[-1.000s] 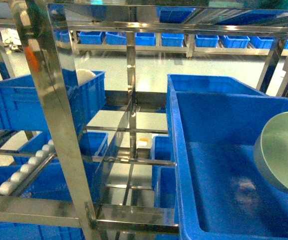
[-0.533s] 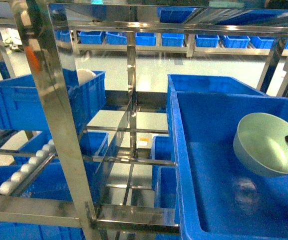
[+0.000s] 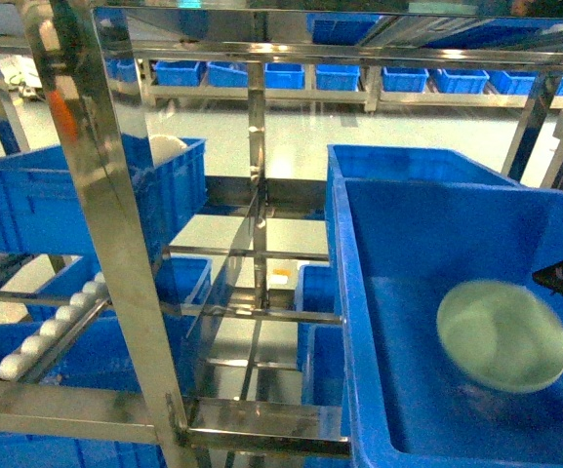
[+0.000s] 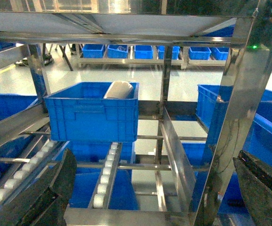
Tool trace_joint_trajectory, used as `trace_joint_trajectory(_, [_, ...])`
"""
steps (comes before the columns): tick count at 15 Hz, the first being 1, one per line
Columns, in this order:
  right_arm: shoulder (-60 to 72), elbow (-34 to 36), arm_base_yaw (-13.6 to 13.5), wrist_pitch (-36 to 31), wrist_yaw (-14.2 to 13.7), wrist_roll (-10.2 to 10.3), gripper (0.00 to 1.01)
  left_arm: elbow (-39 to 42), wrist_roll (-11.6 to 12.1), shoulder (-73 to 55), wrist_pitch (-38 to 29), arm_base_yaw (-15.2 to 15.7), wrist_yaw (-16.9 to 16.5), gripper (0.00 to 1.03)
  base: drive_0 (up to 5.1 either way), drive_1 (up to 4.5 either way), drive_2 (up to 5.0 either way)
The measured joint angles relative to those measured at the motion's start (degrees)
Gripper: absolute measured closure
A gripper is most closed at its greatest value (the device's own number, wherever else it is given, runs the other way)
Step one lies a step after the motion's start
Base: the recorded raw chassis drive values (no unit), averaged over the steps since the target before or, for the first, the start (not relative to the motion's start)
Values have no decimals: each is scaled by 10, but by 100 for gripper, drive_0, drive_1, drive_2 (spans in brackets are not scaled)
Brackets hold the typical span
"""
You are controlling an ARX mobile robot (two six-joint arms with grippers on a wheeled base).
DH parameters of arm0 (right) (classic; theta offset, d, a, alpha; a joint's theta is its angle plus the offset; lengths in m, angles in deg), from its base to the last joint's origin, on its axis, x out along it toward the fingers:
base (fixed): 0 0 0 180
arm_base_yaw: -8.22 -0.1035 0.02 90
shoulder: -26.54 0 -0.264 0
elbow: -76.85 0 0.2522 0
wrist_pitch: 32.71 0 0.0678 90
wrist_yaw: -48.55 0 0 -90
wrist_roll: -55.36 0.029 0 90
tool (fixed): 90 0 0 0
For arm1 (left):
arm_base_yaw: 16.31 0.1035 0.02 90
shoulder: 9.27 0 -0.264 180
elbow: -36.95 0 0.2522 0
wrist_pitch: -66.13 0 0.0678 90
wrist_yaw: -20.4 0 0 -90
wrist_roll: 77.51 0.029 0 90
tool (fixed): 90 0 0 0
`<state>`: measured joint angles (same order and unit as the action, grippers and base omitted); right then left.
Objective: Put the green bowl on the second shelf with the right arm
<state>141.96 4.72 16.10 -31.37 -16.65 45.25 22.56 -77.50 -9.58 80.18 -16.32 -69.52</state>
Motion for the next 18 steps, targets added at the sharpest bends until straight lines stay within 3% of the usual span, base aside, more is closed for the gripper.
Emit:
trace_joint_trajectory(2, [0,2,-4,-20,-8,2,53,0,0,0,0,0,0,5,0,0,0])
trace_joint_trajectory(4, [-5,38,-4,-67,-19,19,28,0,0,0,0,0,0,5,0,0,0])
trace_joint_trajectory(6, [-38,104,-12,-160,-64,18,4,0,0,0,0,0,0,5,0,0,0])
trace_joint_trajectory(7, [-66,146,-16,-221,-95,16,3,0,0,0,0,0,0,5,0,0,0])
trace_joint_trajectory(10, [-186,305,-41,-372,-147,12,3,0,0,0,0,0,0,5,0,0,0])
trace_joint_trajectory(11, [-247,356,-42,-371,-156,28,3,0,0,0,0,0,0,5,0,0,0])
trace_joint_trajectory(12, [-337,408,-40,-350,-164,59,3,0,0,0,0,0,0,5,0,0,0])
trace_joint_trajectory(14, [-542,483,-15,-250,-155,111,3,0,0,0,0,0,0,5,0,0,0])
trace_joint_trajectory(16, [-759,537,8,-104,-135,135,3,0,0,0,0,0,0,5,0,0,0])
trace_joint_trajectory(18, [-957,544,38,61,-91,138,3,0,0,0,0,0,0,5,0,0,0])
